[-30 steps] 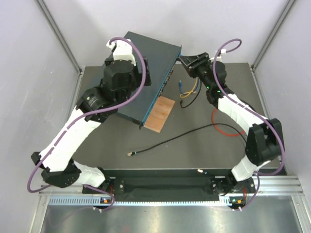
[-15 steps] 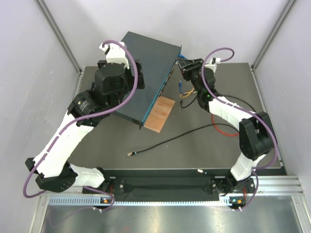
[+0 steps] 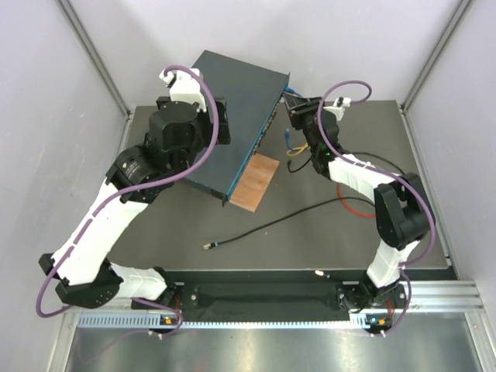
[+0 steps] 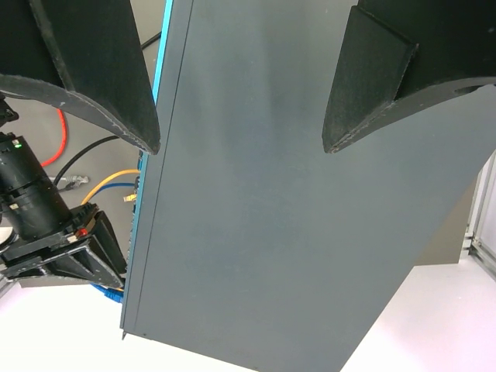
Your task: Pull the plug from the switch port
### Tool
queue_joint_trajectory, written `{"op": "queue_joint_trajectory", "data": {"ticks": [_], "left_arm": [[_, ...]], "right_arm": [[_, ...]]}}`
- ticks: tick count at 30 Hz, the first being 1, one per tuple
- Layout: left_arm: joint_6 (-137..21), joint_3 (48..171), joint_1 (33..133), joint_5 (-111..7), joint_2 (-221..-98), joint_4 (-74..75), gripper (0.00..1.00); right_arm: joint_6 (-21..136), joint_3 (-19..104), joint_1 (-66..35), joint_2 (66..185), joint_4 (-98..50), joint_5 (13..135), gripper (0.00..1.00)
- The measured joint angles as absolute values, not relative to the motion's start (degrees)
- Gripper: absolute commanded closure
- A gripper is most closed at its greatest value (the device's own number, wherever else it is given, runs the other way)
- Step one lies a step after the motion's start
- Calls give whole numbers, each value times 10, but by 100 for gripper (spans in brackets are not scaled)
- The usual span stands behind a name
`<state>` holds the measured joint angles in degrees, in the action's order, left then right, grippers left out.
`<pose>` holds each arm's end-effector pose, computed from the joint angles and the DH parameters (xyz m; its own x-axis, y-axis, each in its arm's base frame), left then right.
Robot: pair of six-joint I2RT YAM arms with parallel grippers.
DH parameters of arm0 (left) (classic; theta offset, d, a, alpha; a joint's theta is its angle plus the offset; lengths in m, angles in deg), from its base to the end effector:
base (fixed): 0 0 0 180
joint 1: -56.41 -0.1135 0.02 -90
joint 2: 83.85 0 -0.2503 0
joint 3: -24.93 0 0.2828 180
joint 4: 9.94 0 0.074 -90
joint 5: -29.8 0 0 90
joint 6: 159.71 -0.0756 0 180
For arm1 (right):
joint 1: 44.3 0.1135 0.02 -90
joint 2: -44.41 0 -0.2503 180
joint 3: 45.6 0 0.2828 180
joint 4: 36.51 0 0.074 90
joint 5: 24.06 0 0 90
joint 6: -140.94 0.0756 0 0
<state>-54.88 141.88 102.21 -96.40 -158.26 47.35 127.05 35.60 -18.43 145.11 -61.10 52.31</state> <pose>0.2353 -0.1780 0.5114 -0.2177 -0.0723 -0.9733 0.1289 0.9864 -0.1022 0.4396 0.1934 0.2781 -0.1875 0.9576 -0.2188 -0.1286 0.1969 0.9719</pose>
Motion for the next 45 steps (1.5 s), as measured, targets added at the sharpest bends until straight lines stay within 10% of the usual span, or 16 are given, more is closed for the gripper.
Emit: {"op": "queue_joint_trajectory", "data": {"ticks": [24,45], "left_arm": [[-564,1417,1010,-949,-1582,473,9],[-562,1411,1006,-936,-1582,474,9]], "right_arm": [[1284,396,-181,1522,-672,497,68],[1308,397,-182,1547,-722,497,94]]}}
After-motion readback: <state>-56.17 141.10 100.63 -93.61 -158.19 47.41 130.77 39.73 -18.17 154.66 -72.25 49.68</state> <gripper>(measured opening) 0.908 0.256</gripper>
